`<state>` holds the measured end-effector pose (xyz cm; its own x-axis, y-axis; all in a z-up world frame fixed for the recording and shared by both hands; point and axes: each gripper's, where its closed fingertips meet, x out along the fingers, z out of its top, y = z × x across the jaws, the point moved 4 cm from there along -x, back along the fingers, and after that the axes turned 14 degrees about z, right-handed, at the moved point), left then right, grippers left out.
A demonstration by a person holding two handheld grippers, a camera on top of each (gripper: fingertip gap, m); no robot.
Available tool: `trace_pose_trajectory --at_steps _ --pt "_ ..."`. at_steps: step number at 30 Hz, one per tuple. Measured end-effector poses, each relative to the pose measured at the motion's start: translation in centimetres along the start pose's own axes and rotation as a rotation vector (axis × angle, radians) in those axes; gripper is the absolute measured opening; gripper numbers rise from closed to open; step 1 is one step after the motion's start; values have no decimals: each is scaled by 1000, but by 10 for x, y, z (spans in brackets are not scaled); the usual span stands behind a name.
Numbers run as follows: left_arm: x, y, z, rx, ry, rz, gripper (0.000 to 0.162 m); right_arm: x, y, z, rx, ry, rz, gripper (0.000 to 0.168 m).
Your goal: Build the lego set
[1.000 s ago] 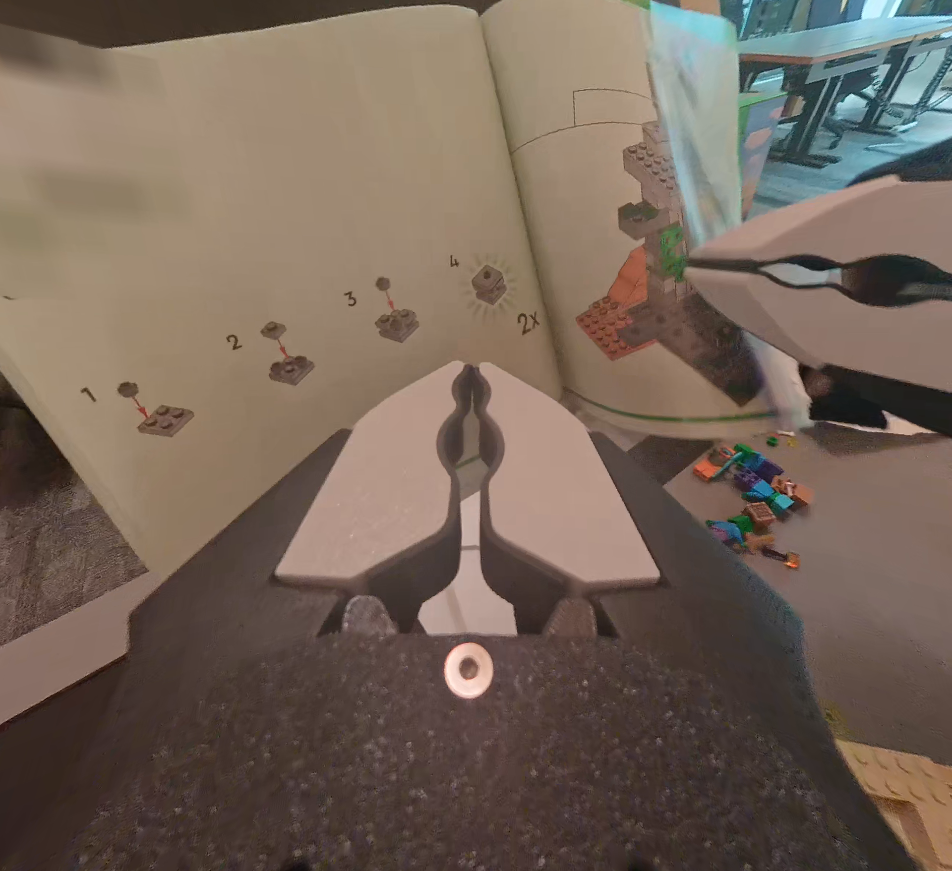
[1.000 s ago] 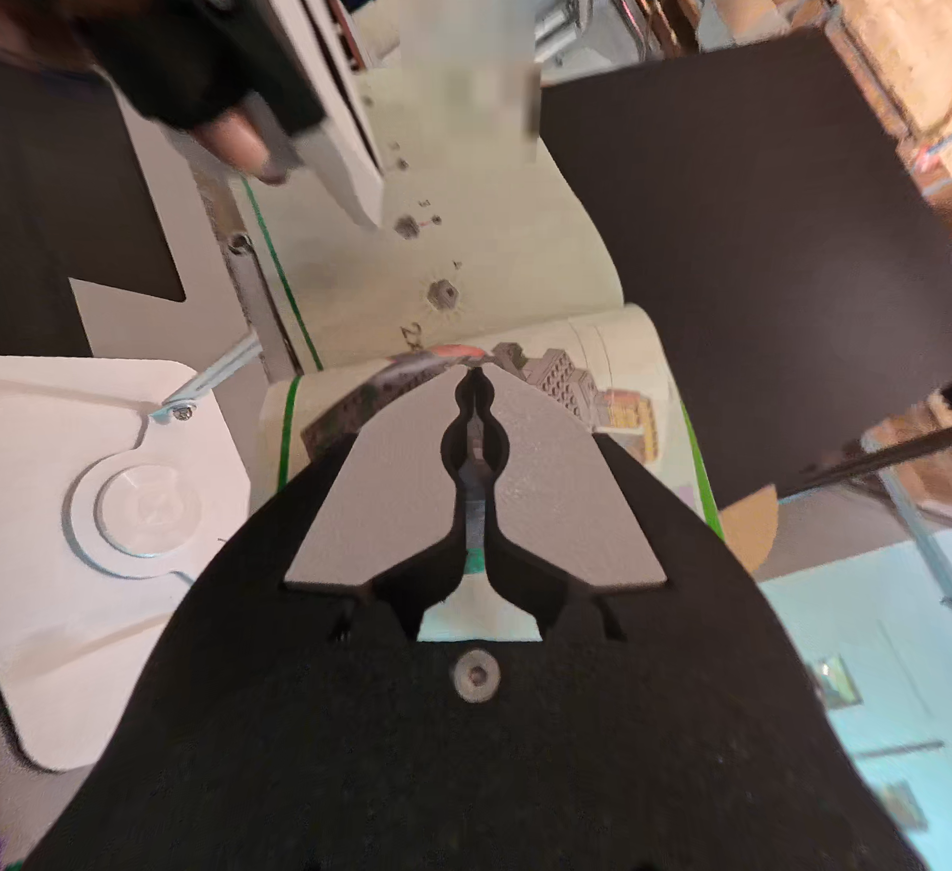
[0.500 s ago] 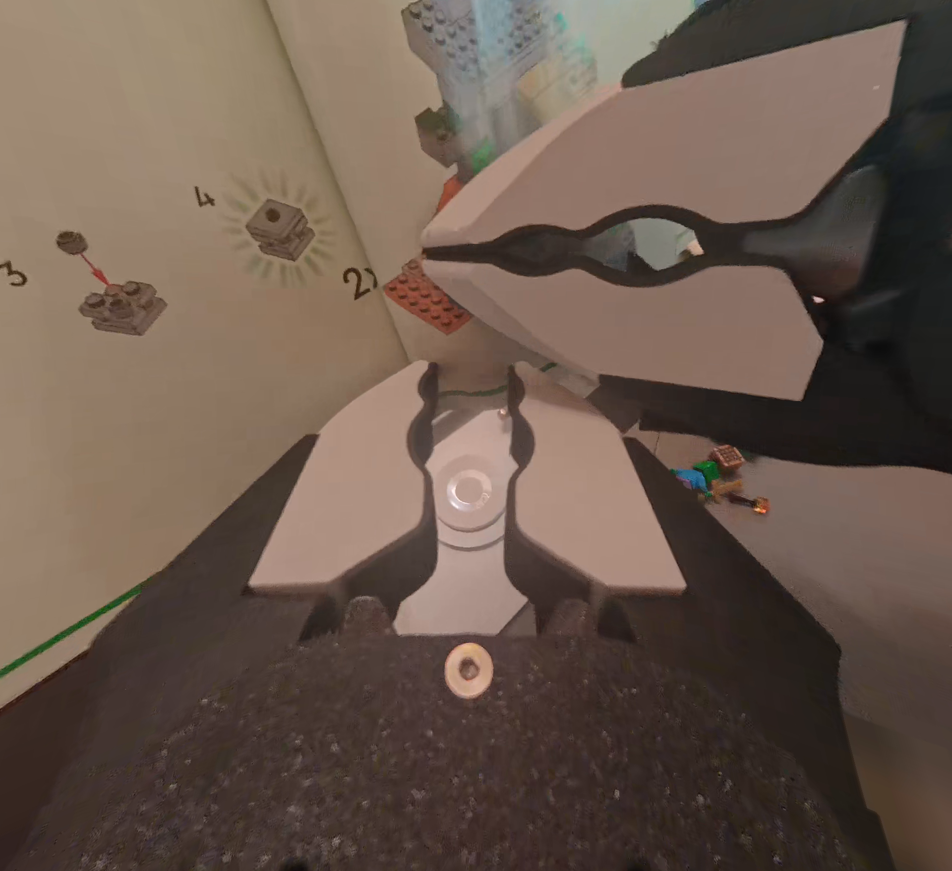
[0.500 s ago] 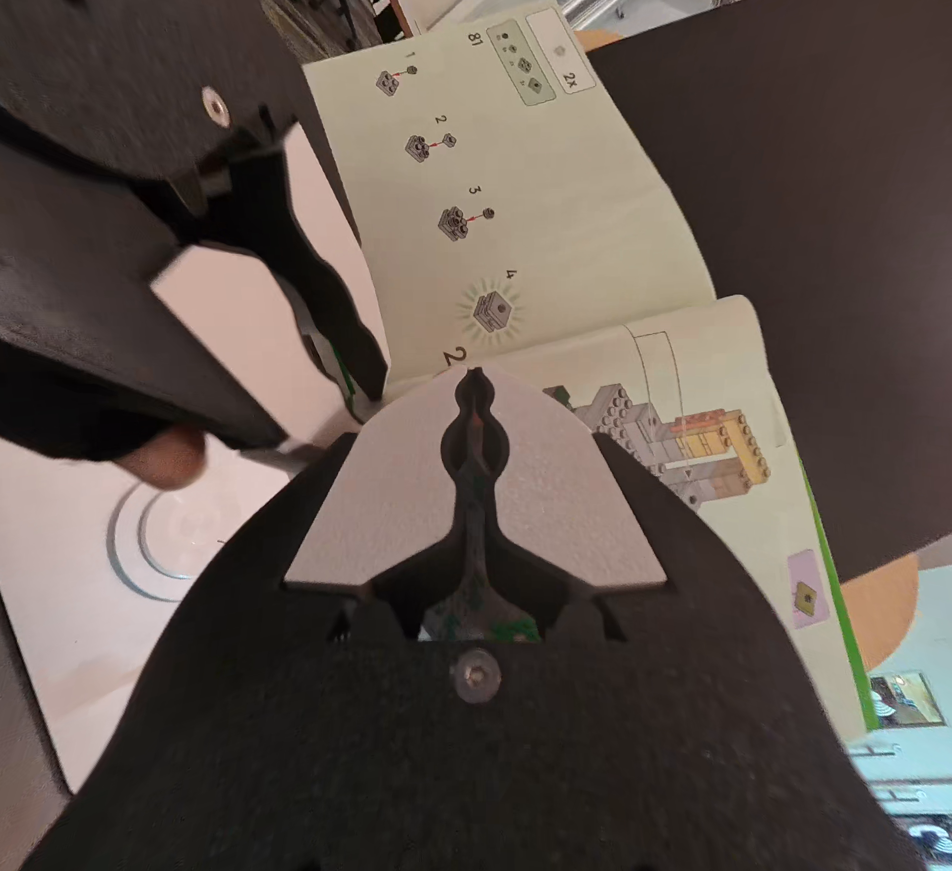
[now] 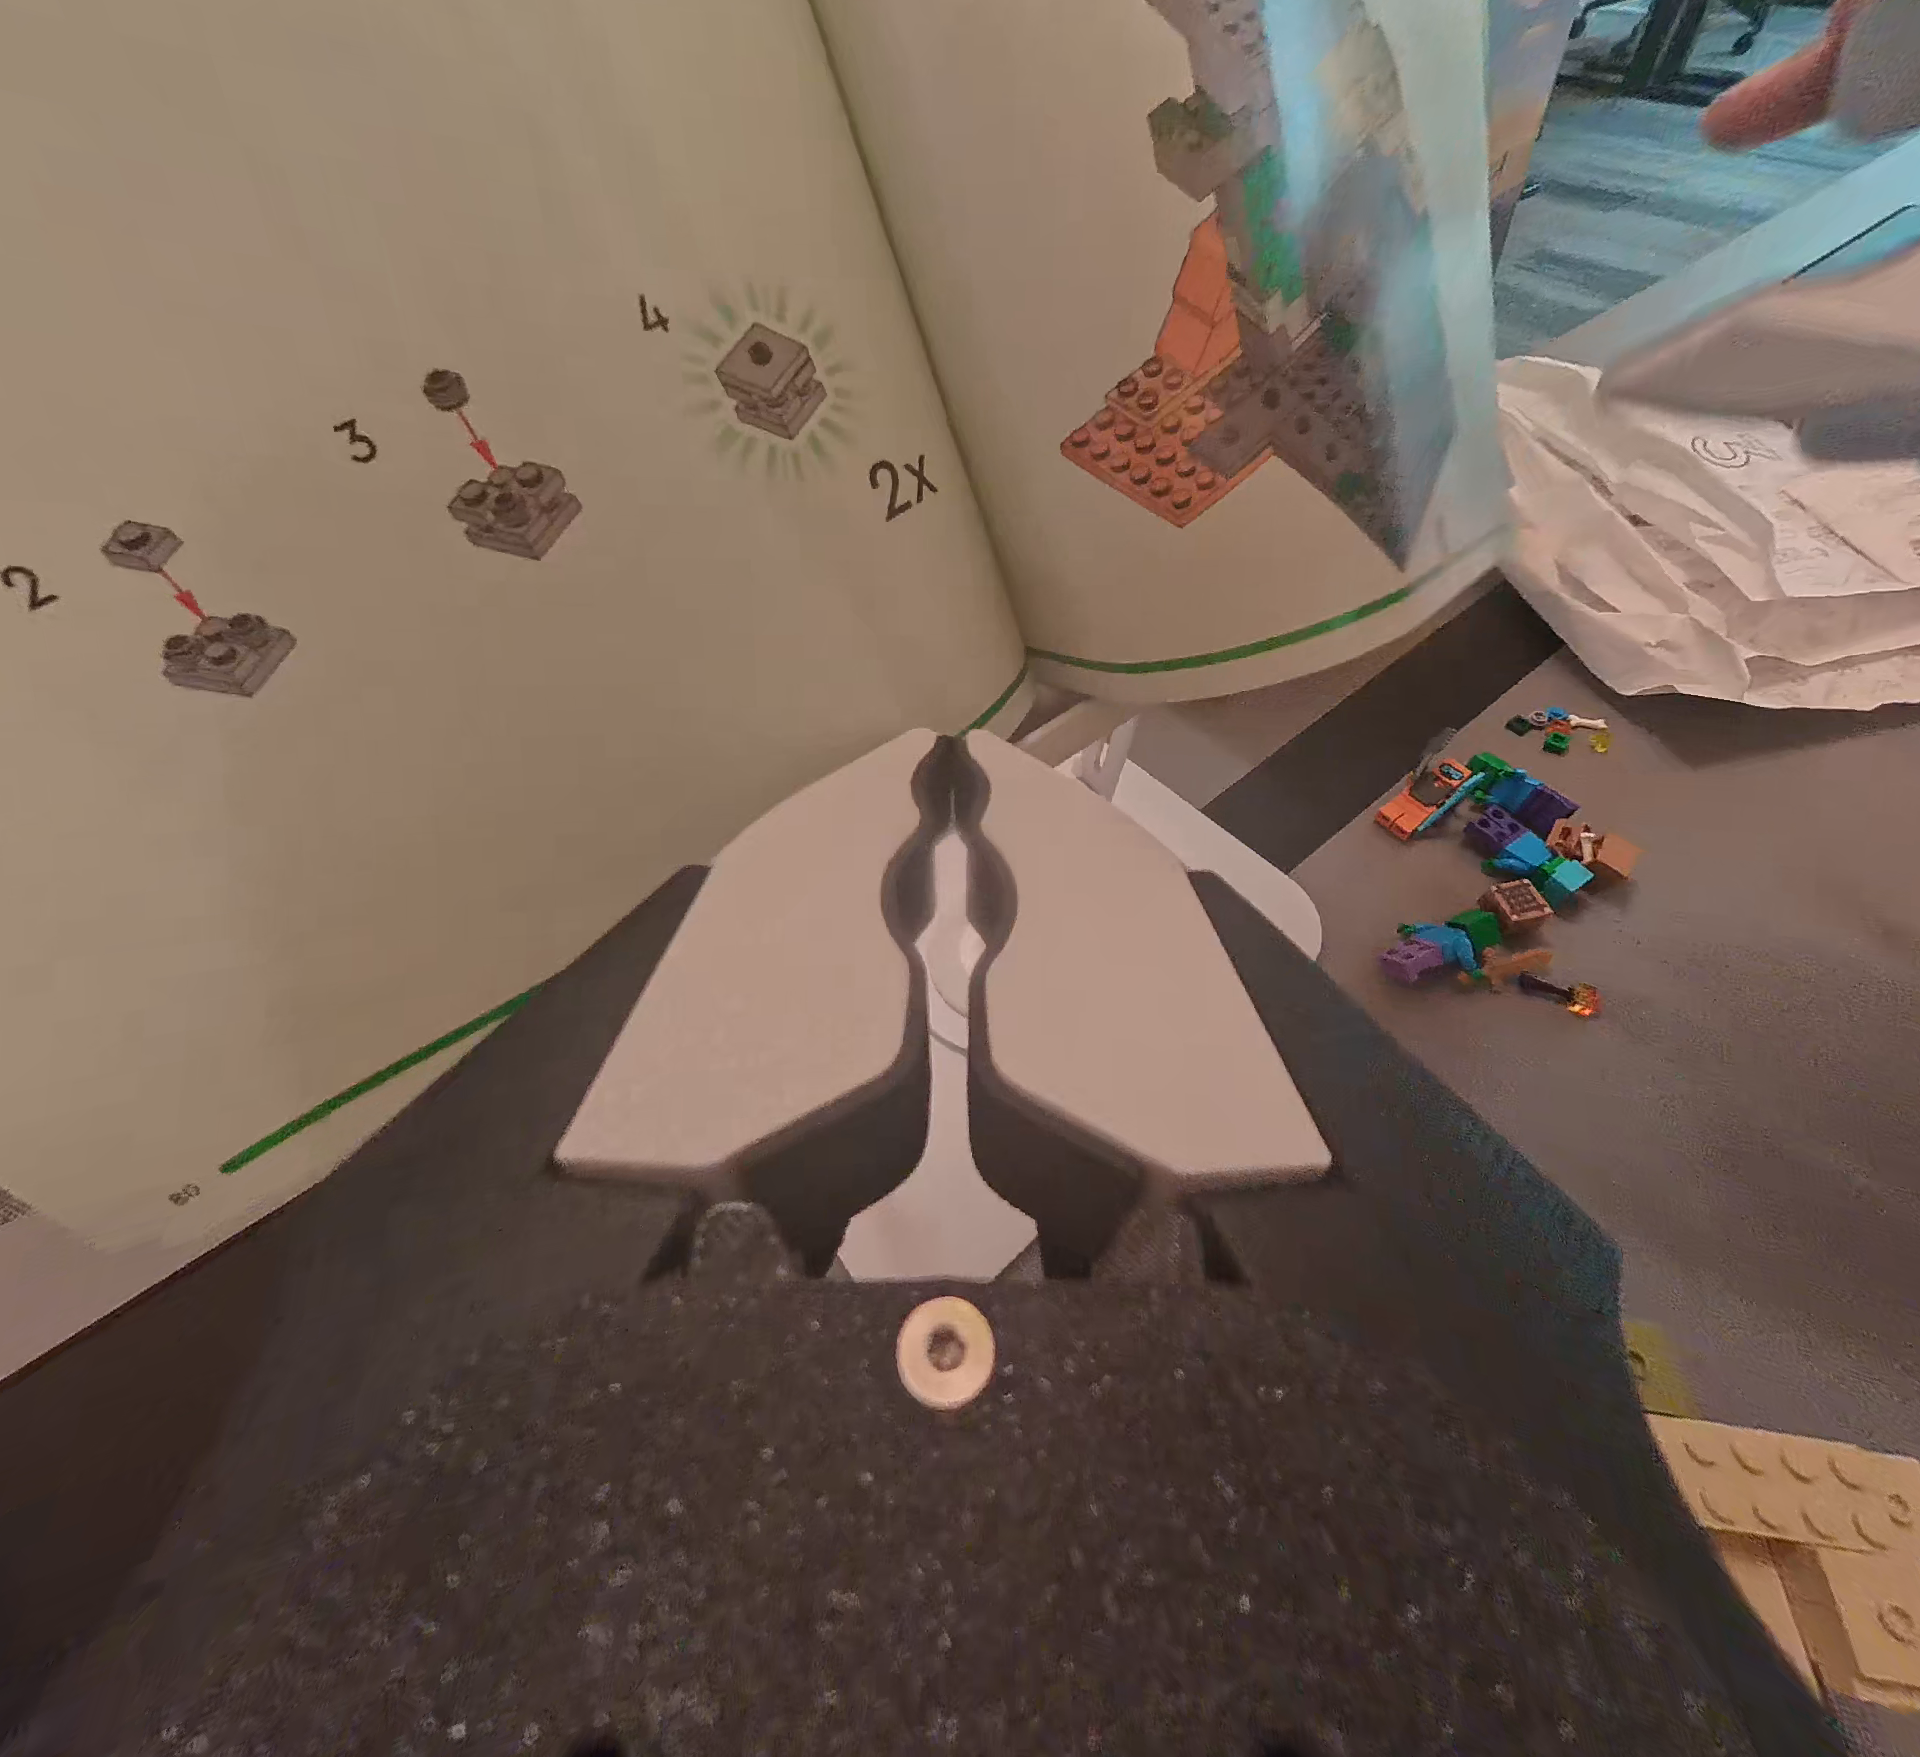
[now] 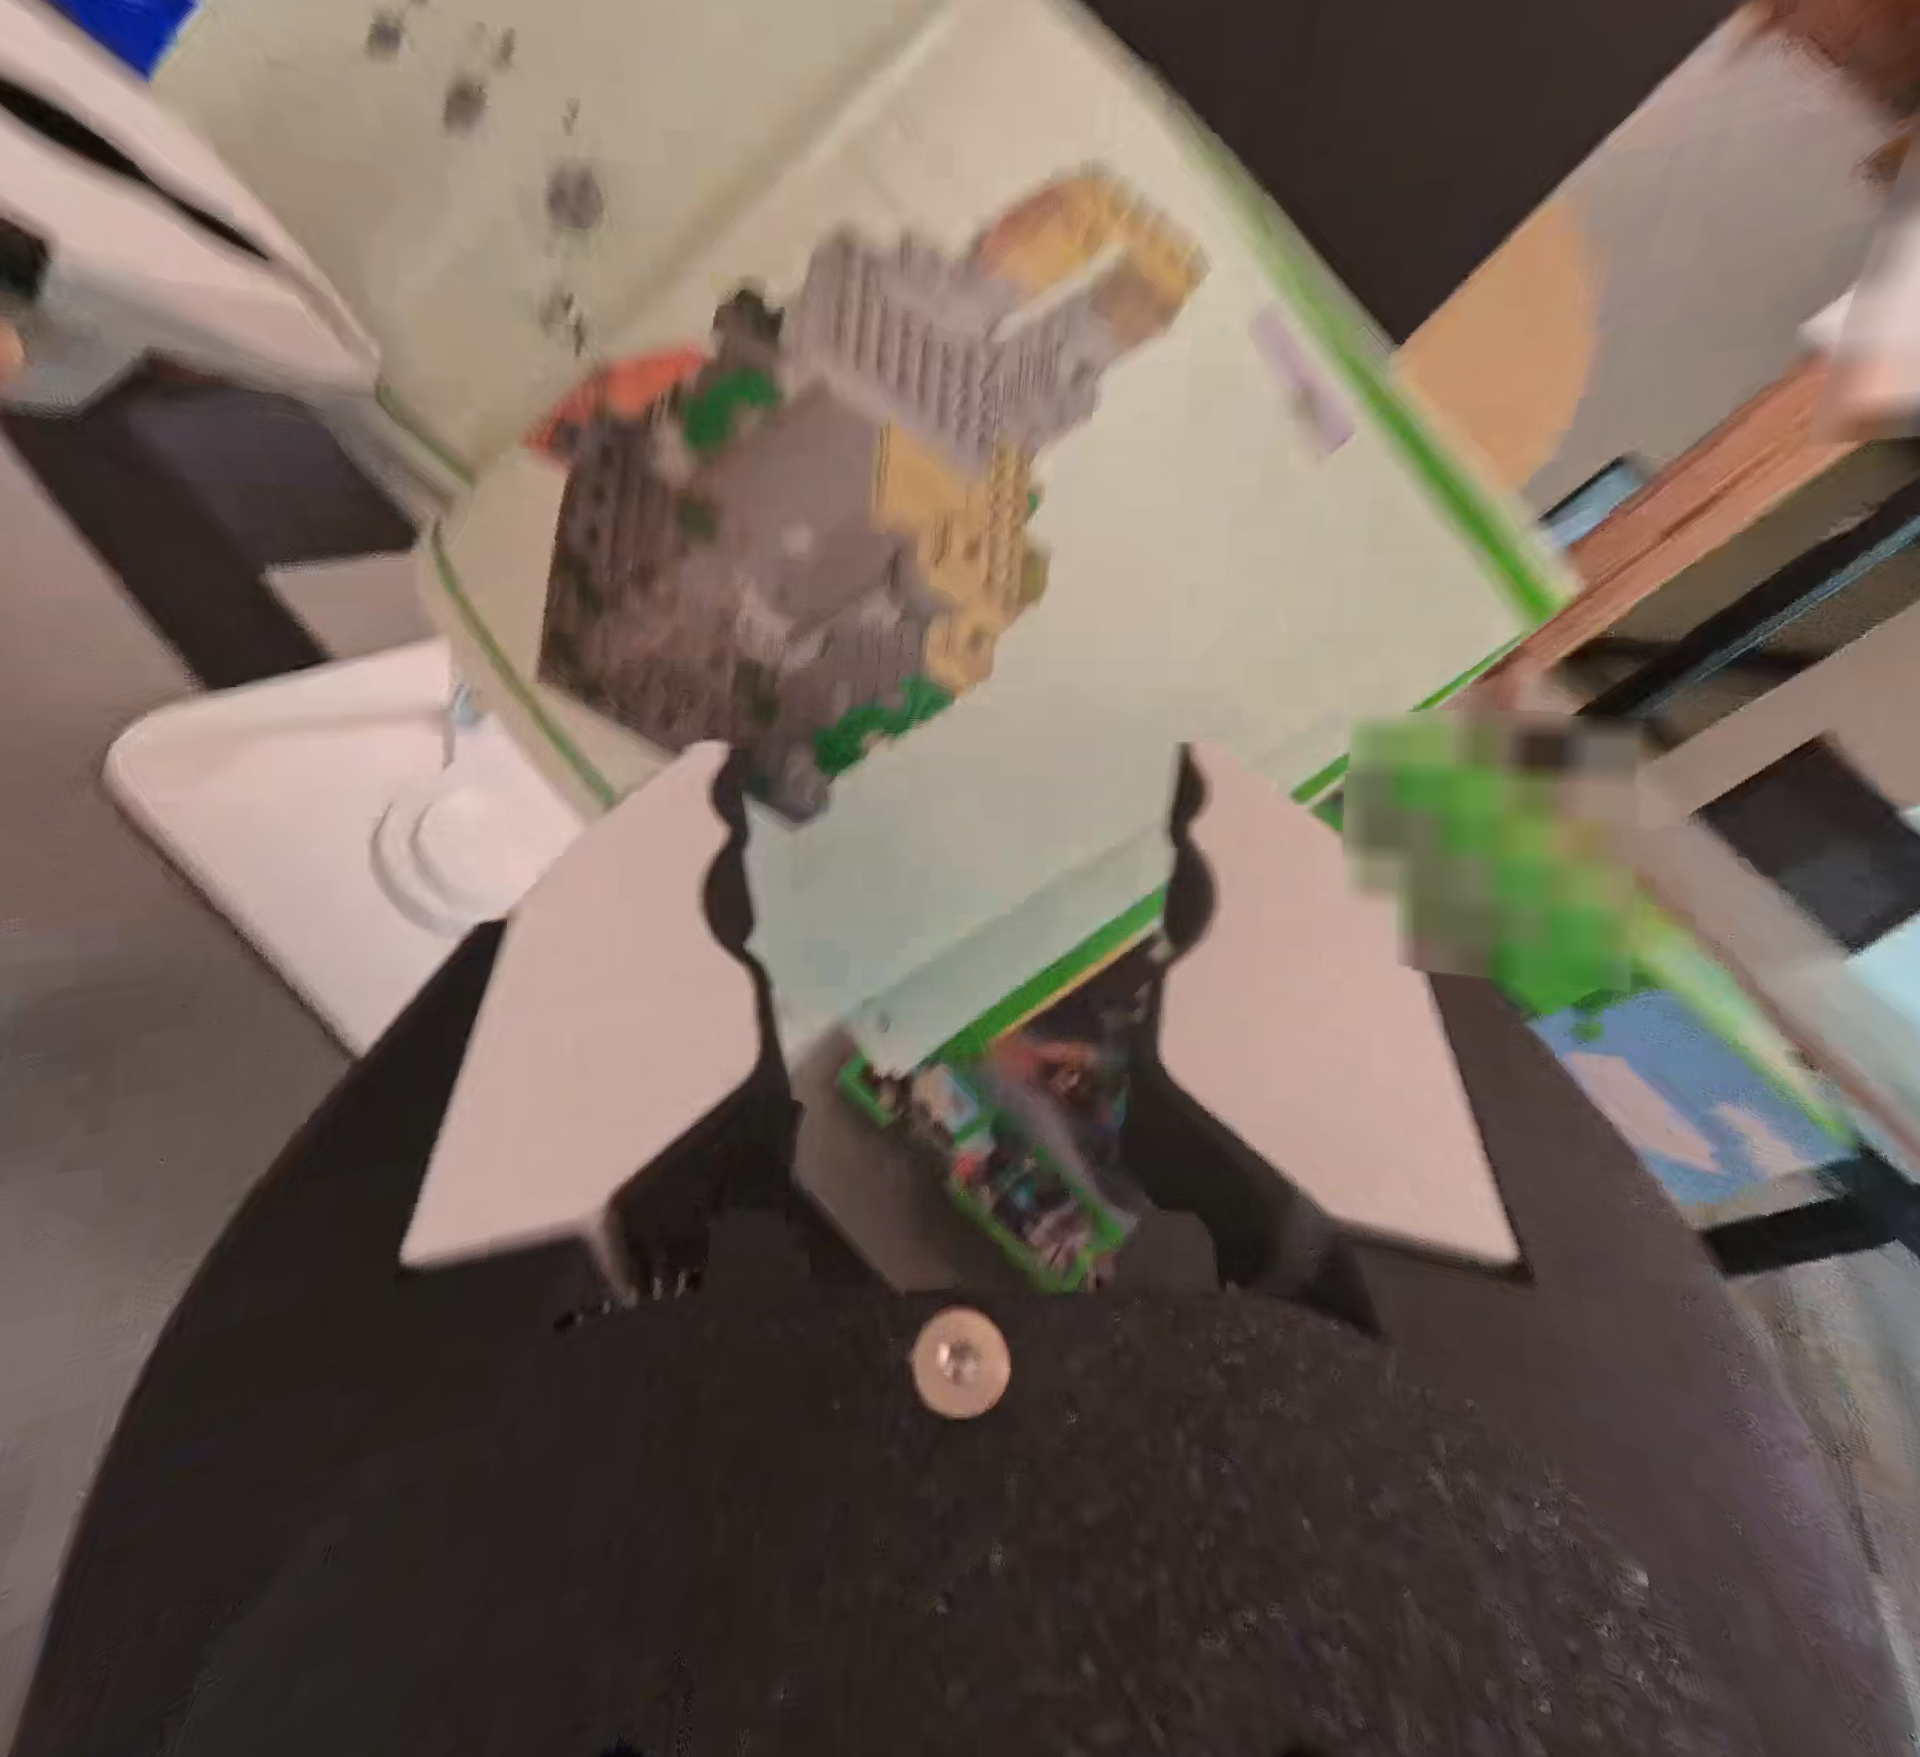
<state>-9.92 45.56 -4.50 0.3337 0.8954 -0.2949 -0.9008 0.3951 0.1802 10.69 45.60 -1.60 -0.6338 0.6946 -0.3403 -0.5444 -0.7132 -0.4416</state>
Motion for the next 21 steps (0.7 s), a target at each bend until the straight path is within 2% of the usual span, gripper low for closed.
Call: trace_pose_trajectory --at_steps 3,5,8,9,11,13,17,21 --pt "-7 -4 3 9 -17 1 0 11 11 -28 -172 150 9 102" --pt "-12 -7 5 15 -24 -7 0 16 16 -38 -398 218 -95 102" --pt "-19 -10 9 33 -37 -8 0 25 25 -46 -680 263 -219 76" --pt "-21 -11 11 37 -41 -8 0 28 26 -48 -746 266 -250 61" --pt "-24 -13 14 46 -44 -11 0 30 27 -49 -835 247 -280 21" --pt "-27 -15 16 60 -55 -11 0 29 29 -45 -844 230 -278 1" --pt "-30 -23 20 109 -76 -23 17 21 28 -28 -831 172 -281 0" --pt "-28 -39 24 260 -128 19 34 17 31 -5 -822 122 -259 0"
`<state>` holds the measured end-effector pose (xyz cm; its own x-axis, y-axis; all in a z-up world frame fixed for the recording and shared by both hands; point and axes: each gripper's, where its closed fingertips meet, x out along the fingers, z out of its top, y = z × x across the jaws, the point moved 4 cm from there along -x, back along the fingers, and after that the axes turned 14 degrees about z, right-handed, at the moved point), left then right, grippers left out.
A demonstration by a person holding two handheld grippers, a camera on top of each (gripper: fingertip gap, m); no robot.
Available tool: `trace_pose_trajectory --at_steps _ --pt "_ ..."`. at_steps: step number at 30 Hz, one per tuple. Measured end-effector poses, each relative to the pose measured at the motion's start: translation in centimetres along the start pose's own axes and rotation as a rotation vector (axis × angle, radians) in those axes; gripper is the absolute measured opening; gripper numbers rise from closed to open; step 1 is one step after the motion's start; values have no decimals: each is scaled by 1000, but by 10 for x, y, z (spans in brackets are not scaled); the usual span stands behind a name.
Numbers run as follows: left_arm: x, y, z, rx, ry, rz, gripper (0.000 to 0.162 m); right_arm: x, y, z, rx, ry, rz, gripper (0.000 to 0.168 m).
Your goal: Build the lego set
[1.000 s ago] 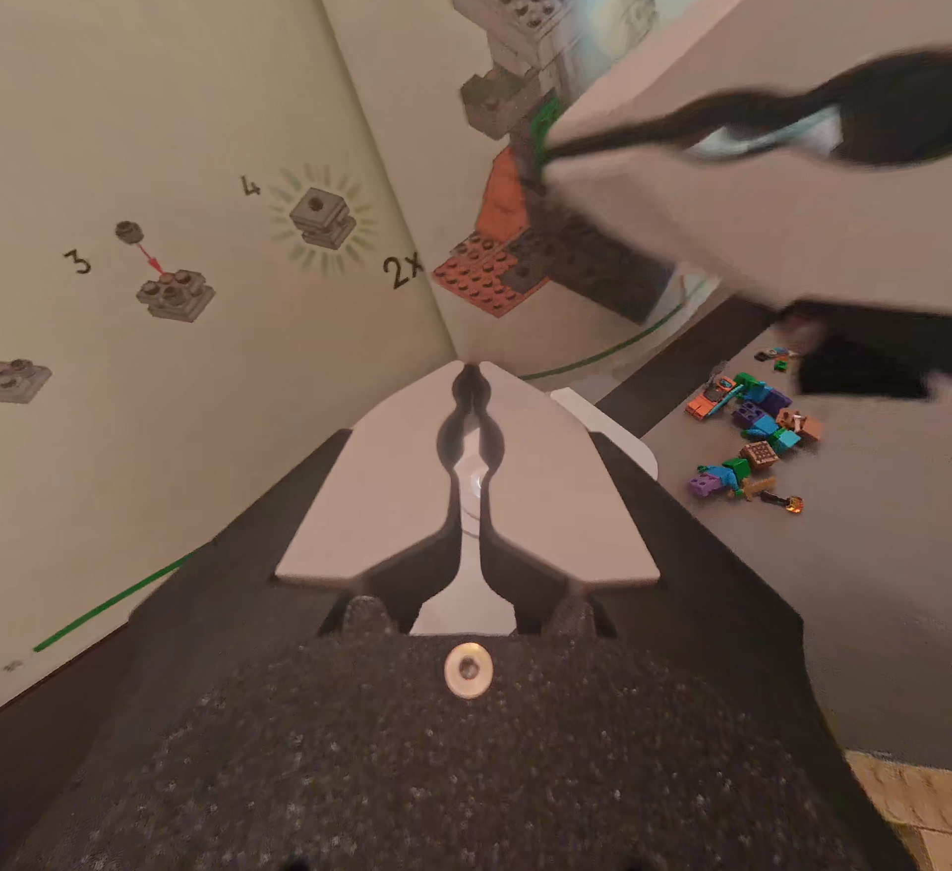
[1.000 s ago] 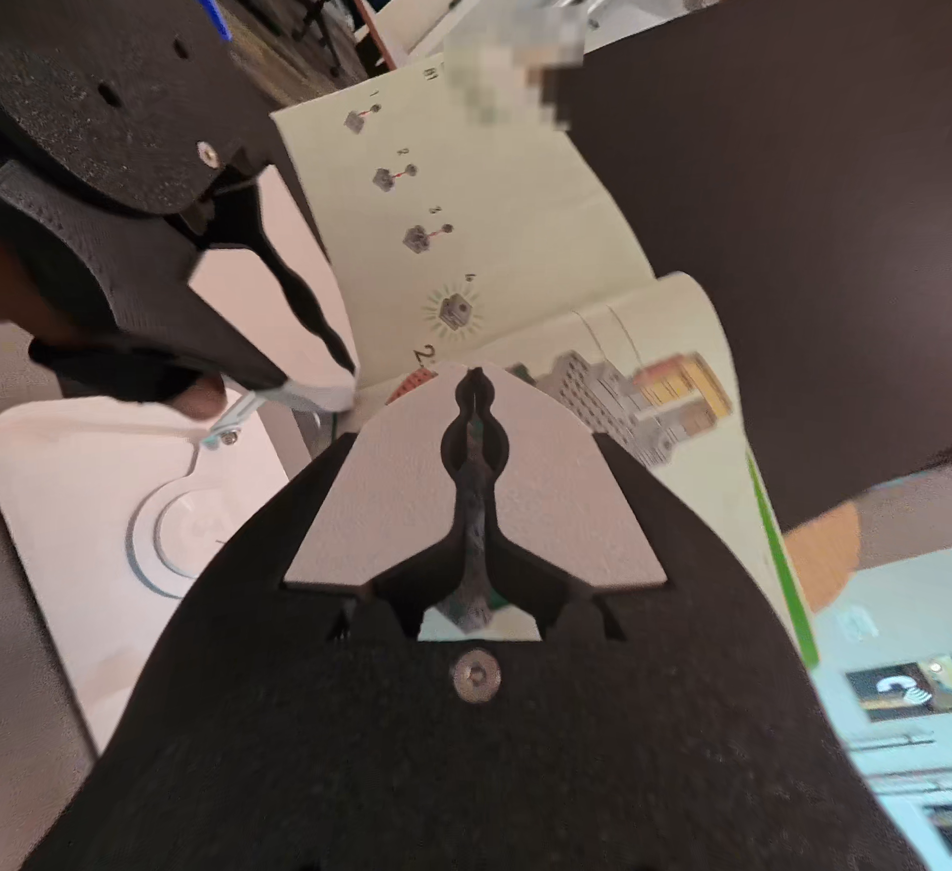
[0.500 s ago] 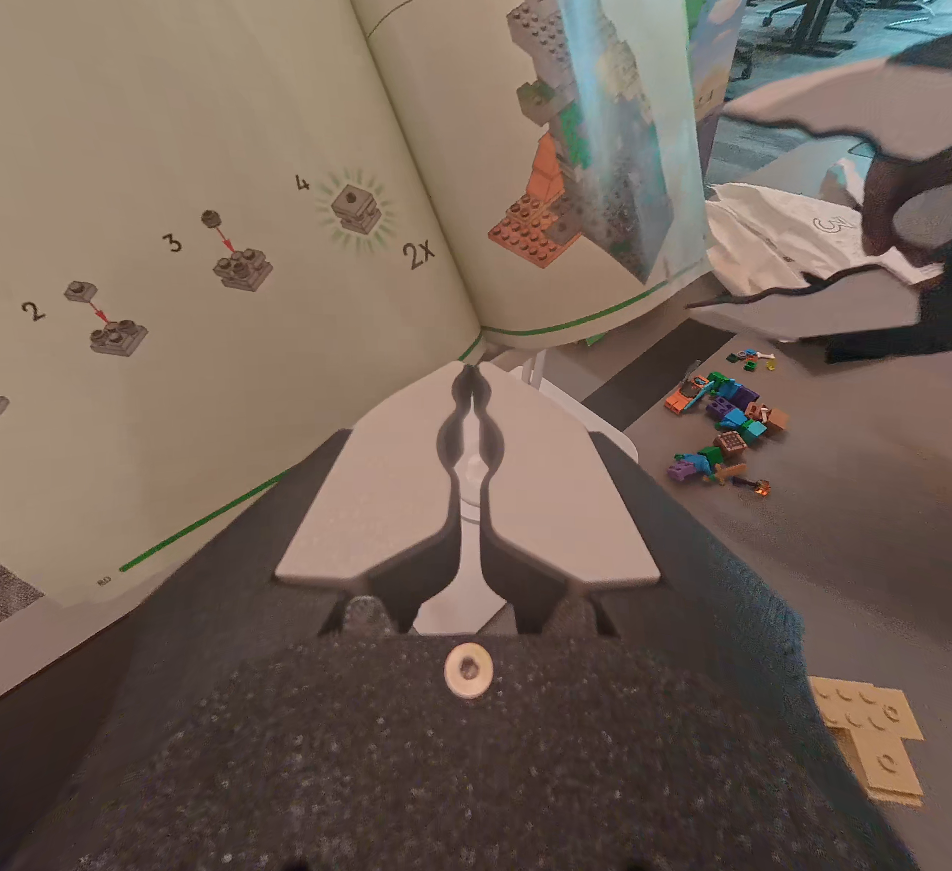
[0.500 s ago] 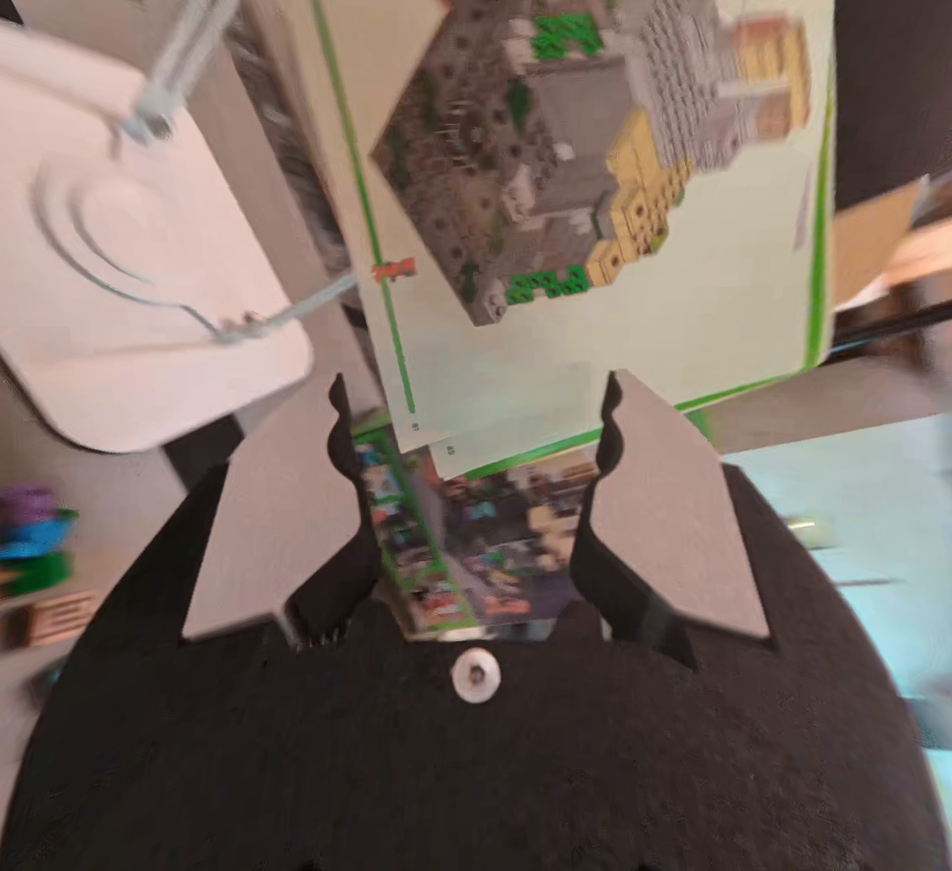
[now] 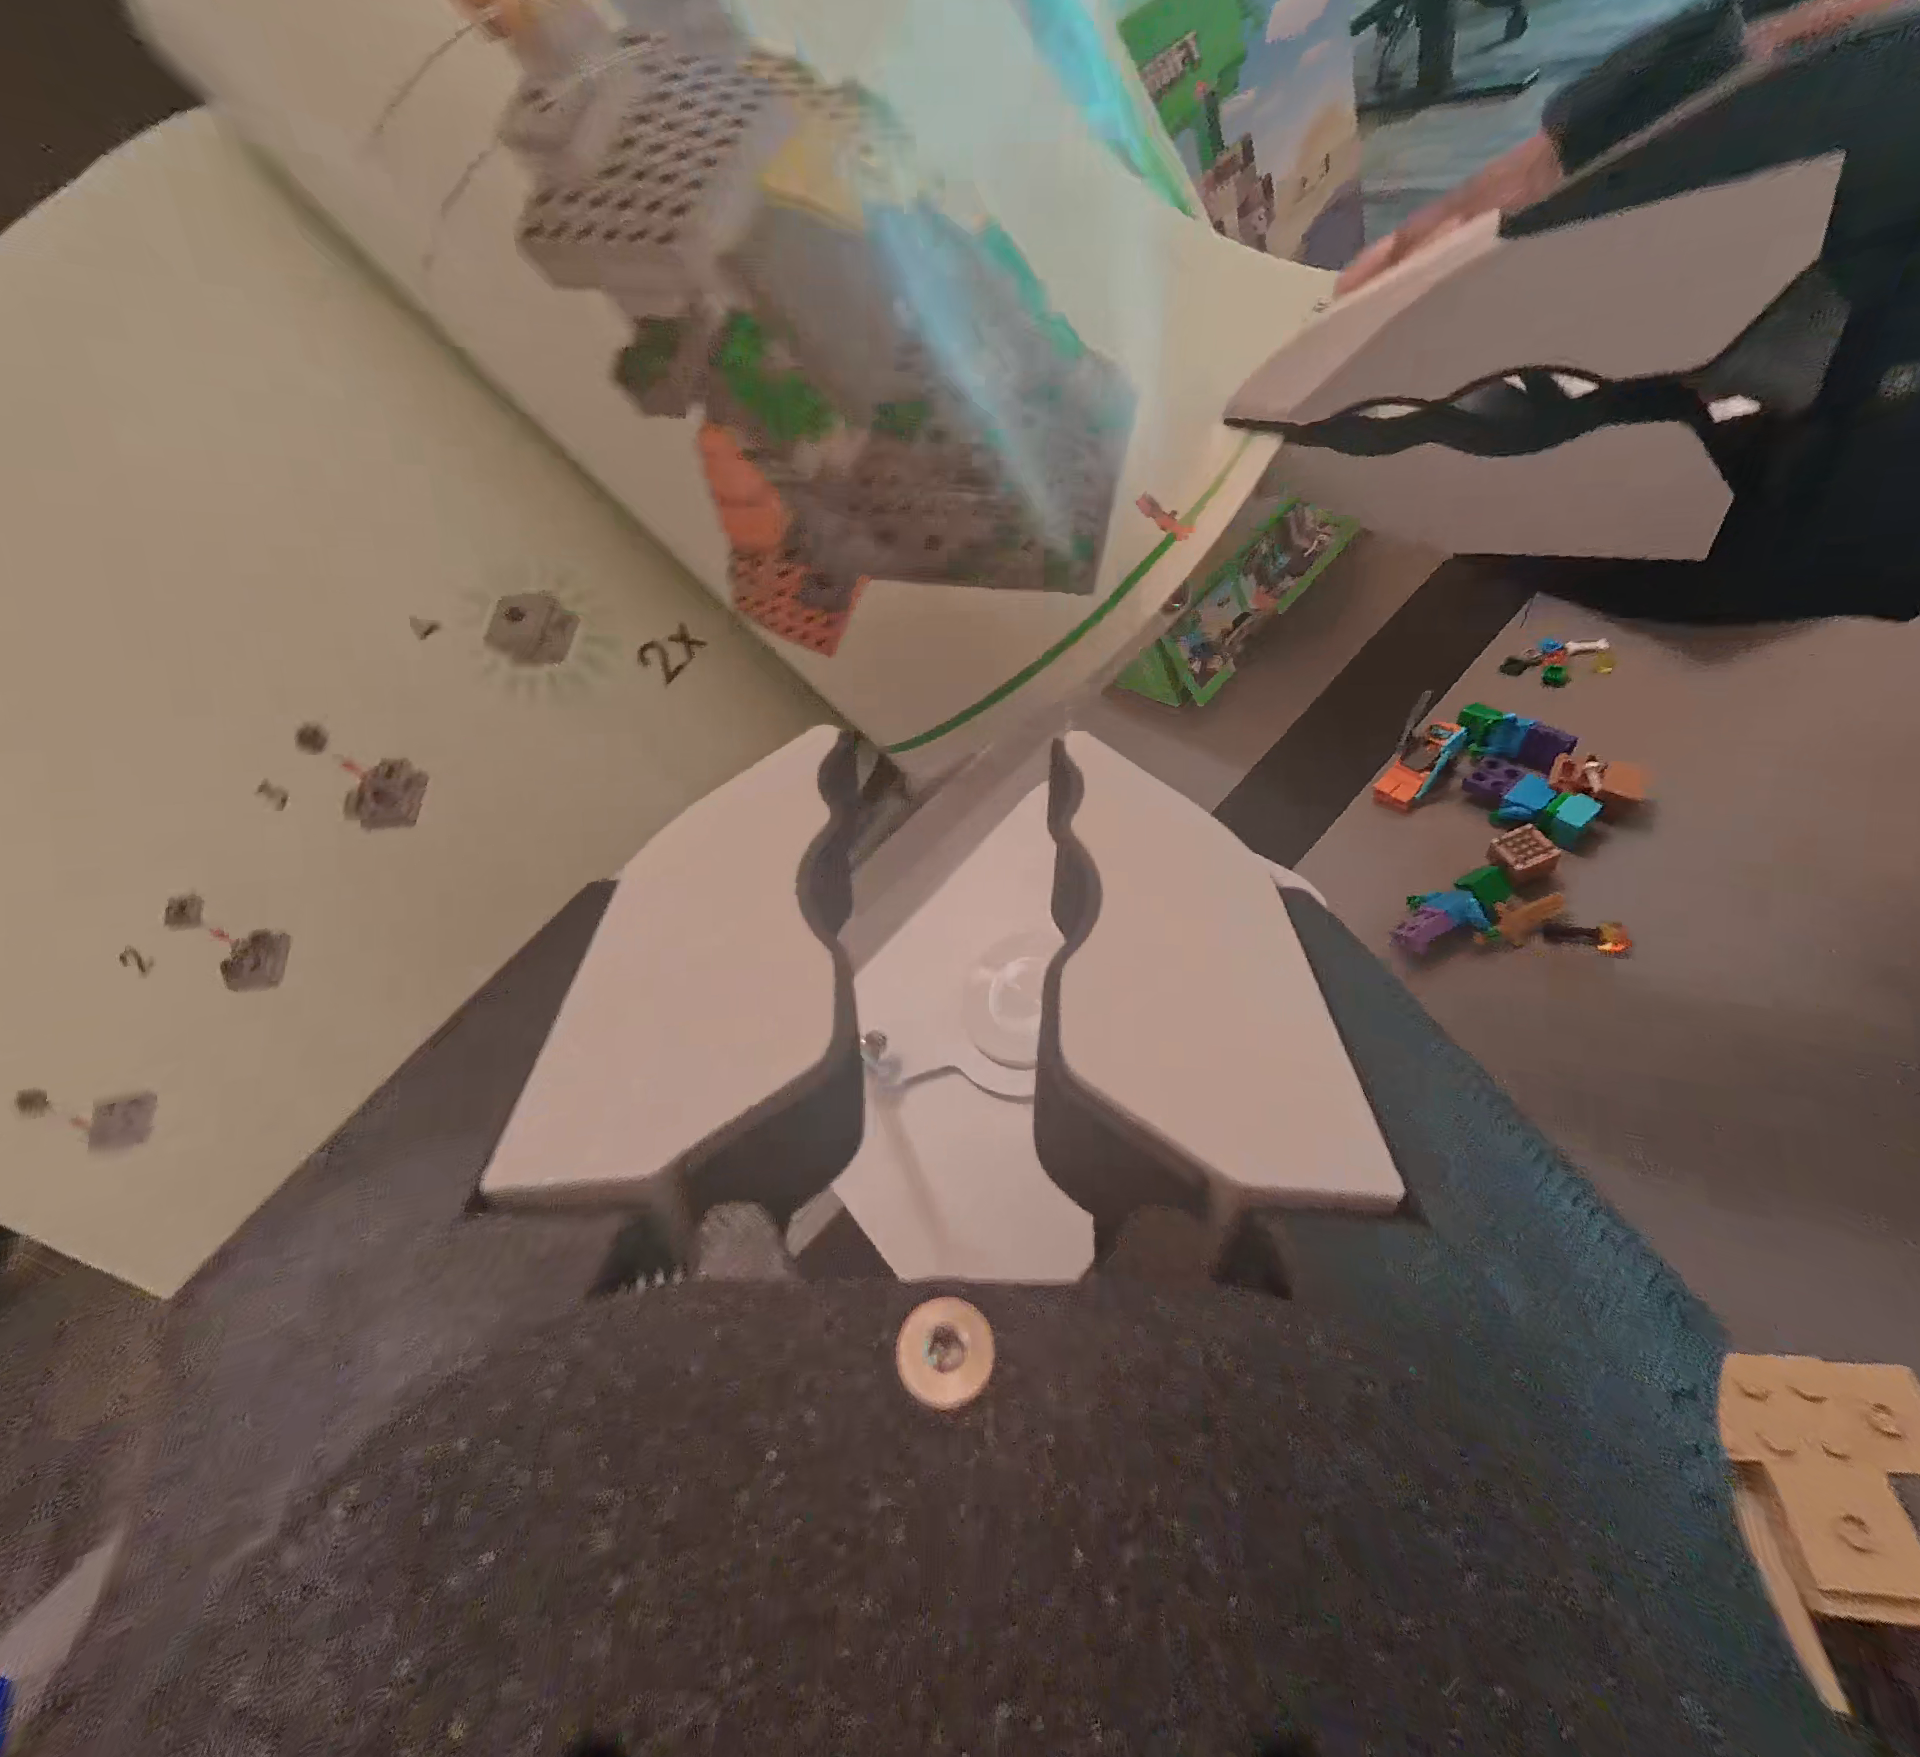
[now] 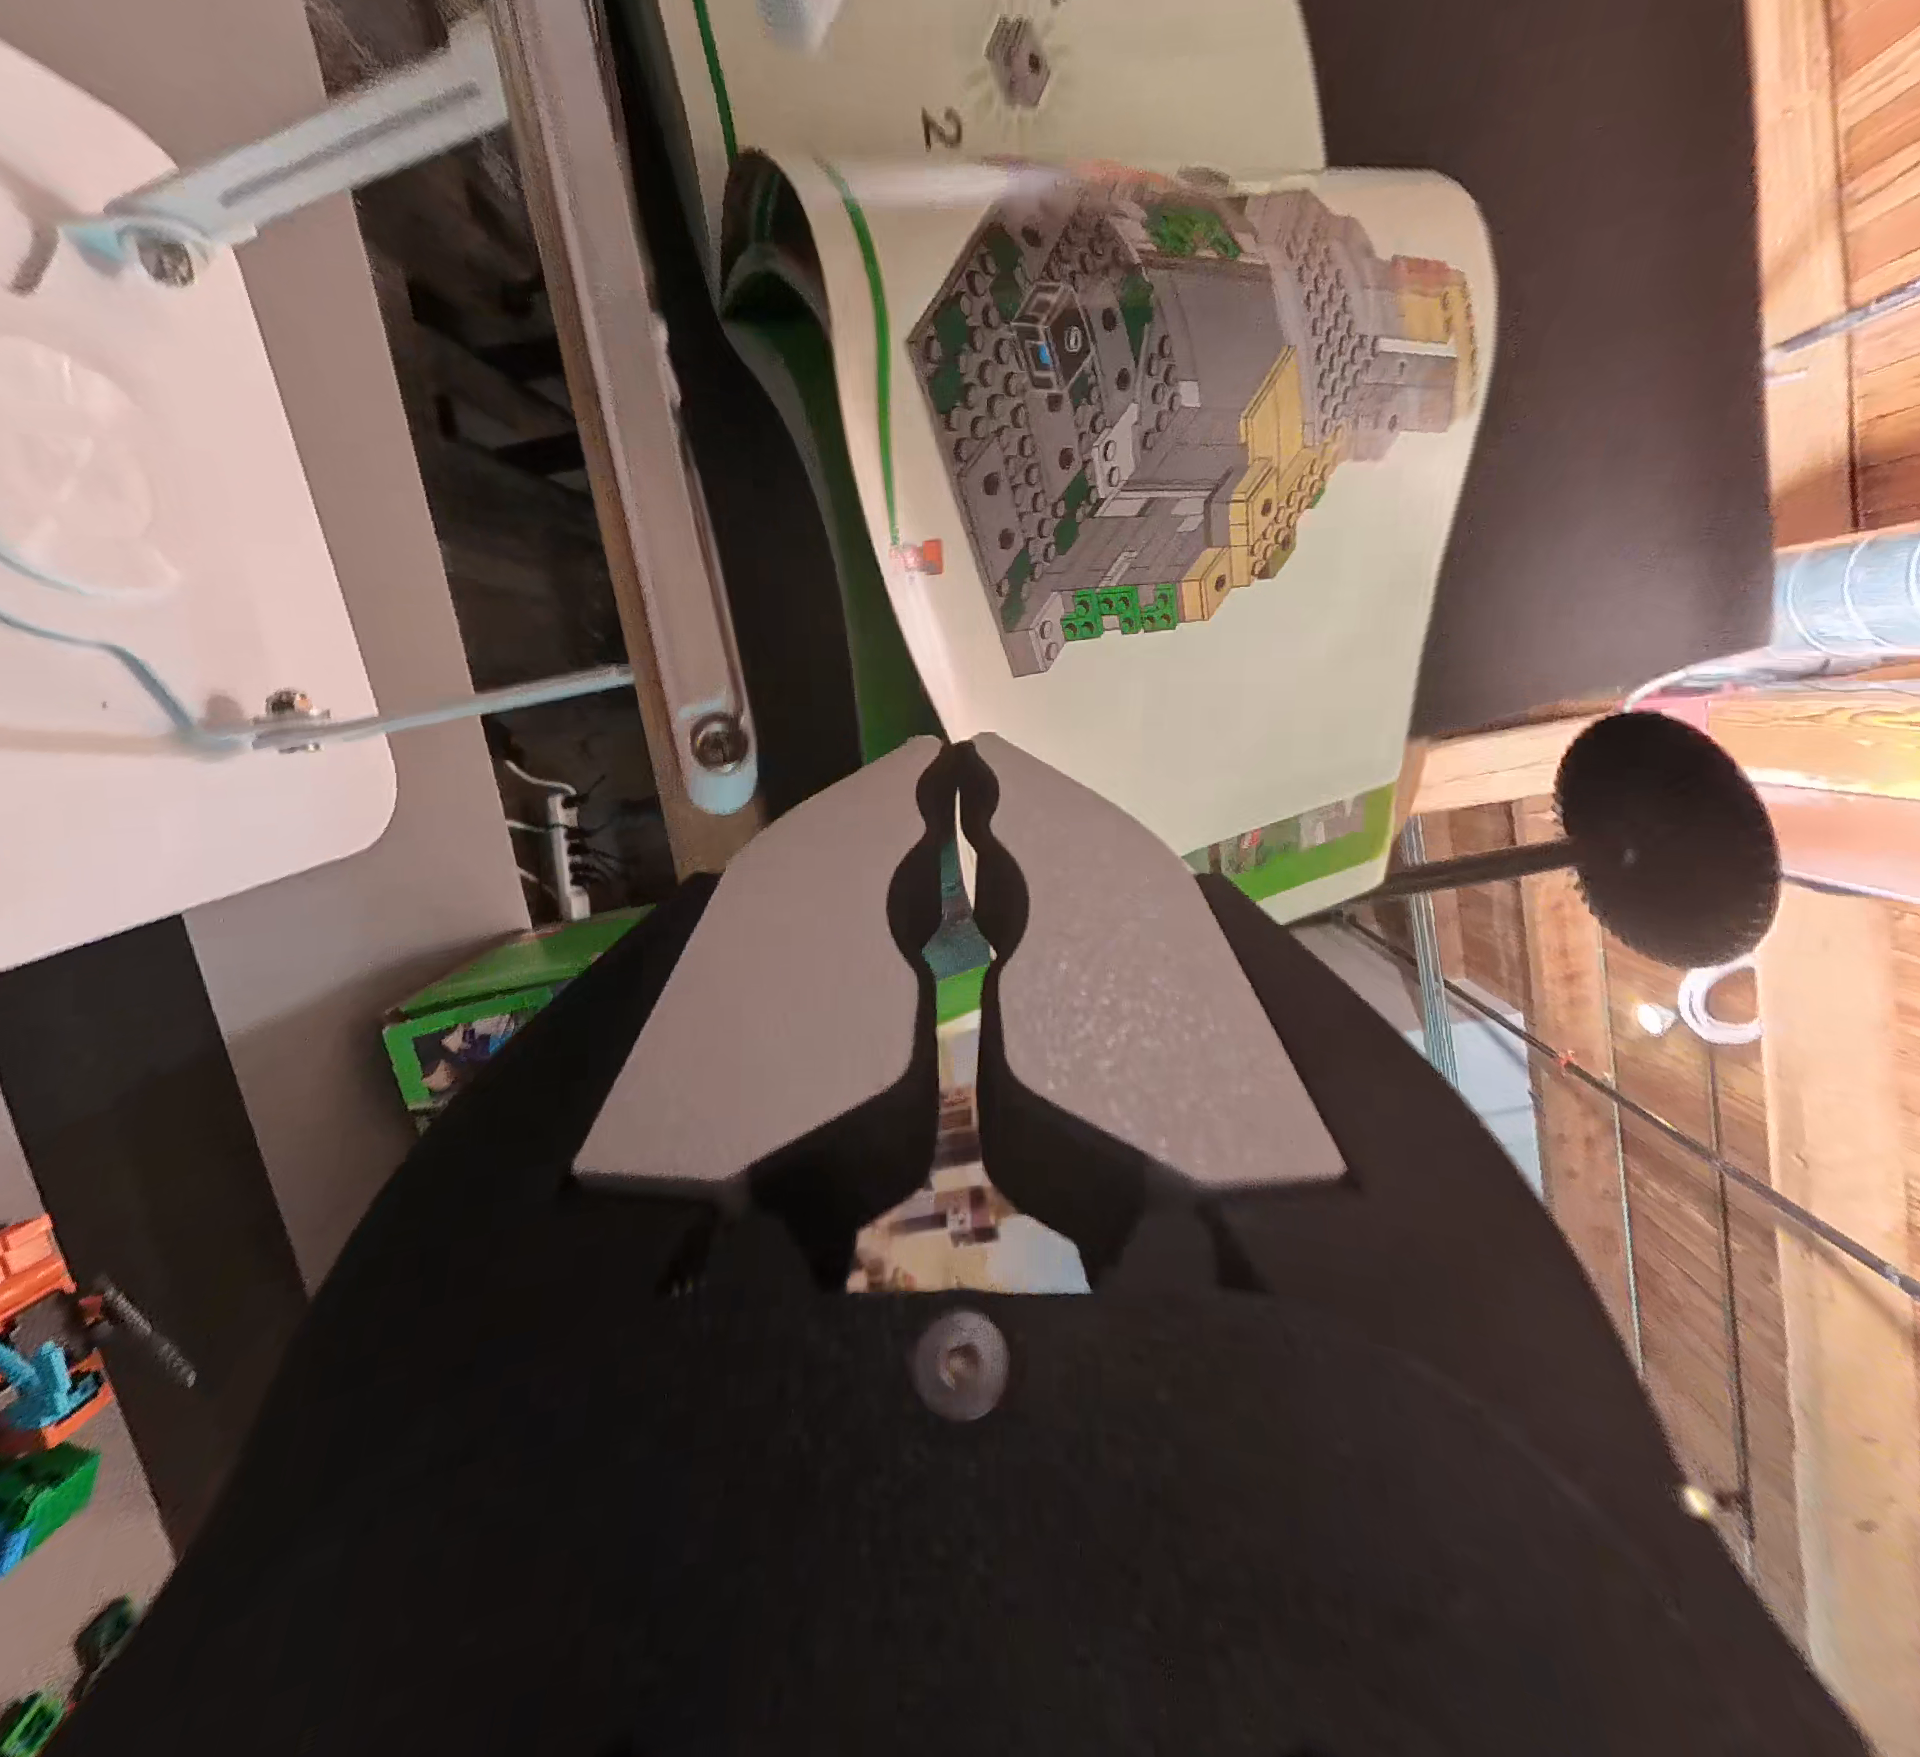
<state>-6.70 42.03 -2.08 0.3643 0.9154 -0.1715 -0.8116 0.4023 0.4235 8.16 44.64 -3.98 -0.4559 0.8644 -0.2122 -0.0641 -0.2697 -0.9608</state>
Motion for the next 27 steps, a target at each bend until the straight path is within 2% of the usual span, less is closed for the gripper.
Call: trace_pose_trajectory --at_steps 8,16,27 --pt "7 -27 2 190 -34 21 38 -12 8 13 -72 63 125 0" --pt "10 -39 1 221 -25 -3 36 -19 26 -6 -174 158 263 3" --pt "8 -42 -1 223 -14 -17 35 -17 26 -23 -126 147 406 5"
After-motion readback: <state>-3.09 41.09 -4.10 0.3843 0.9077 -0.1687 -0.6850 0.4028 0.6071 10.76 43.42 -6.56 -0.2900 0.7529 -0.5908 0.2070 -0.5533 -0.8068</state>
